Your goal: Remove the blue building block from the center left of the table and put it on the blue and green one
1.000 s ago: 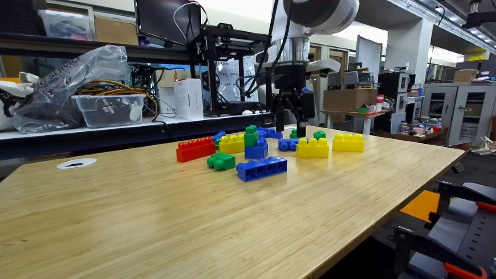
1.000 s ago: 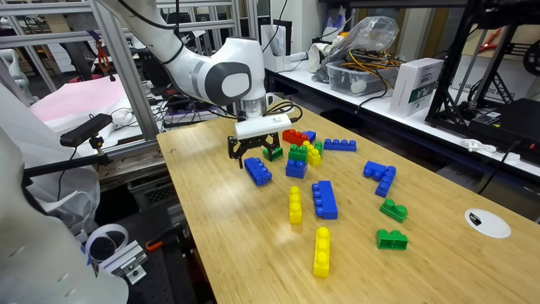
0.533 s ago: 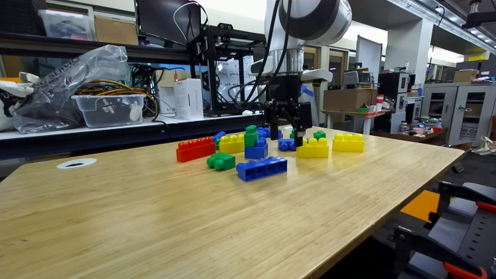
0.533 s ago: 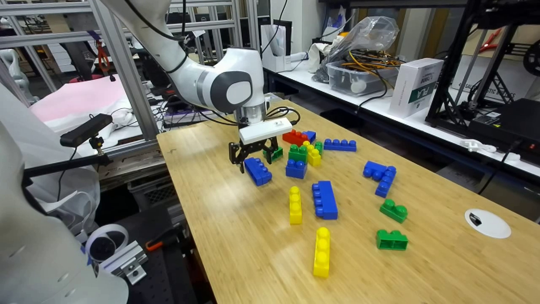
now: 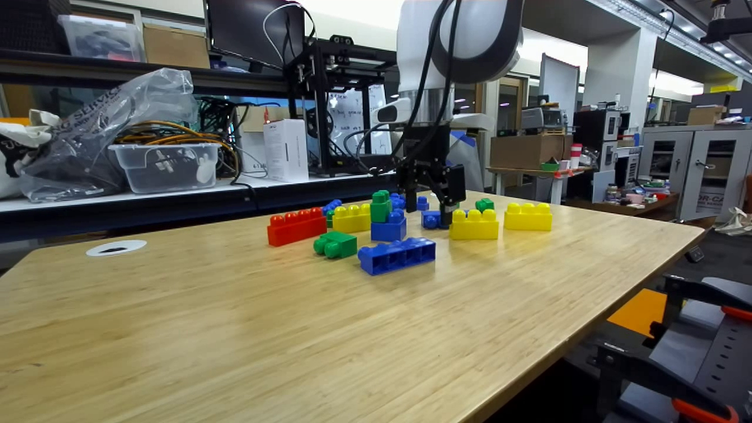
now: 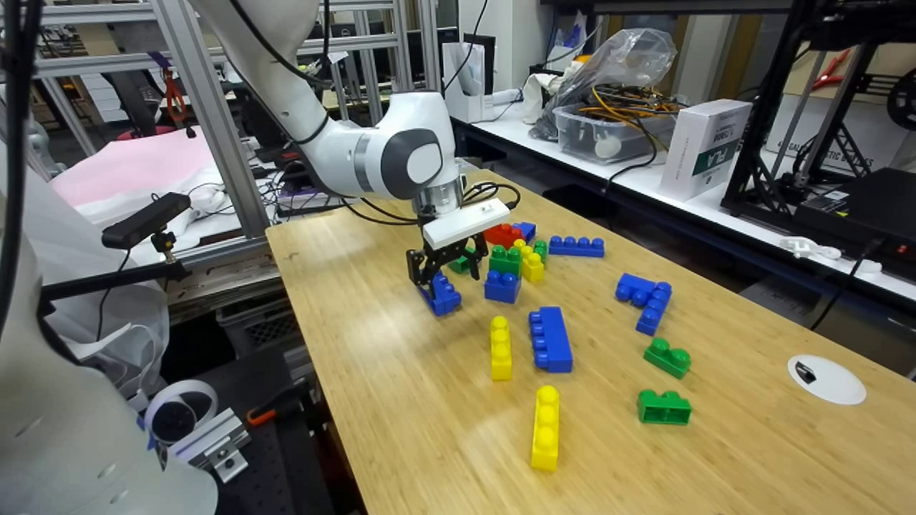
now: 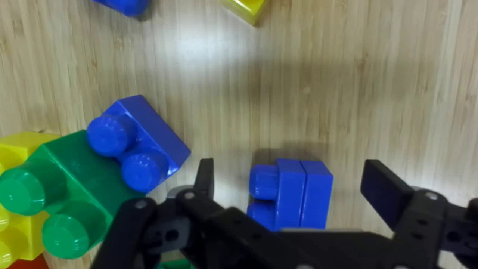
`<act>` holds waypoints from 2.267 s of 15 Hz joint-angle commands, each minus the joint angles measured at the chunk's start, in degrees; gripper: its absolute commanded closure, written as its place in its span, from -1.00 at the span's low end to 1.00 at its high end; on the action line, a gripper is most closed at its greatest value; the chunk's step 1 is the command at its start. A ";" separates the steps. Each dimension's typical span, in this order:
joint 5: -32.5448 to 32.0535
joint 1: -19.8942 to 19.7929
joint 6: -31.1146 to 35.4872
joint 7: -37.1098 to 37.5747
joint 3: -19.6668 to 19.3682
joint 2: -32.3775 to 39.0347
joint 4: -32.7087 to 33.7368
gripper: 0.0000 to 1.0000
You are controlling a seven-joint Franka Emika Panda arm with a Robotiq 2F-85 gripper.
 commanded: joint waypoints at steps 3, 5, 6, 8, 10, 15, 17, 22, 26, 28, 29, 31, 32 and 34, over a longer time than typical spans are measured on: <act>-0.42 -0.88 0.46 -0.48 1.18 4.25 3.09 -1.00; -0.12 -1.02 0.16 -0.78 1.71 5.43 3.88 -1.00; 0.52 -1.35 -0.16 -1.48 2.24 6.01 4.33 -1.00; 0.92 -1.58 -0.31 -1.81 2.75 6.81 4.82 -1.00; 1.08 -1.76 -0.56 -1.89 3.15 7.32 5.00 -1.00; 1.35 -2.19 -0.78 -1.89 3.62 7.94 4.90 -1.00; 1.15 -2.09 -0.84 -1.63 3.52 7.92 4.86 -1.00; 1.34 -2.20 -0.86 -1.88 3.72 7.78 4.79 -0.19; 1.17 -2.18 -0.90 -1.82 3.79 7.61 4.75 0.24; 1.27 -2.22 -1.01 -1.75 3.88 7.41 4.66 0.24; 1.31 -2.21 -0.99 -1.54 3.88 7.23 4.55 0.24; 0.99 -1.82 -1.32 -0.07 3.39 6.48 4.25 0.24; 1.33 -1.90 -2.28 0.03 3.51 5.92 4.22 0.24; 1.57 -1.64 -2.85 1.67 3.24 4.42 3.73 0.24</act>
